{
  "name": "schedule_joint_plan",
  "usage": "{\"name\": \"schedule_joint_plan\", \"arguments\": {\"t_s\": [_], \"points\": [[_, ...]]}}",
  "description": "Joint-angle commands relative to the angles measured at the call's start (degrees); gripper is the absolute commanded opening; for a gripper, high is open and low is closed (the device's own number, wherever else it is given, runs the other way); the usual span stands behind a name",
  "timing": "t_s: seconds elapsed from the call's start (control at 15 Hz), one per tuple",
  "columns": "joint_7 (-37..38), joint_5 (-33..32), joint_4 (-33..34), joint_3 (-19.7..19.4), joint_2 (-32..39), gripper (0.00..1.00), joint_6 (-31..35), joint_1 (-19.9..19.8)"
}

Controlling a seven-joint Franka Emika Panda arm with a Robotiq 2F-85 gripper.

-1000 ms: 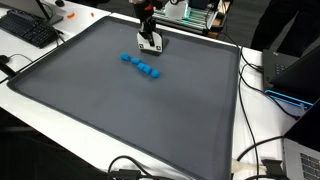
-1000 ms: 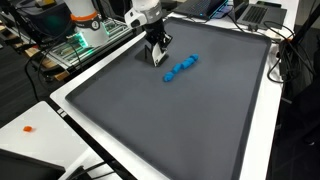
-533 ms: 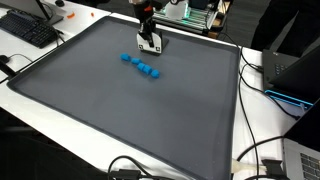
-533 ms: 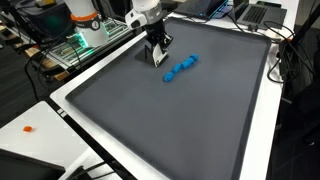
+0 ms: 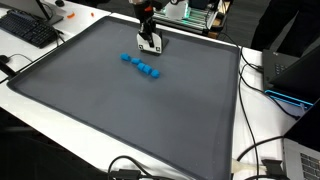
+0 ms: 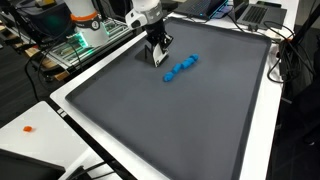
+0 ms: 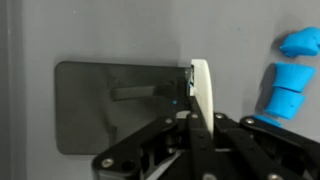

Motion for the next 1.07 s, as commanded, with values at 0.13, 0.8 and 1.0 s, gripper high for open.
{"name": "schedule_joint_plan", "arguments": {"t_s": [0.13,0.8,1.0], "points": [[-1.6,0.0,-0.2,0.5,1.3,0.43,0.3,0.6],[-0.2,-2.9,0.0,-0.5,-2.0,1.0,0.4,0.4],[0.1,-4.6,0.3,-0.8,-3.3,1.0,-0.6,0.1]]}}
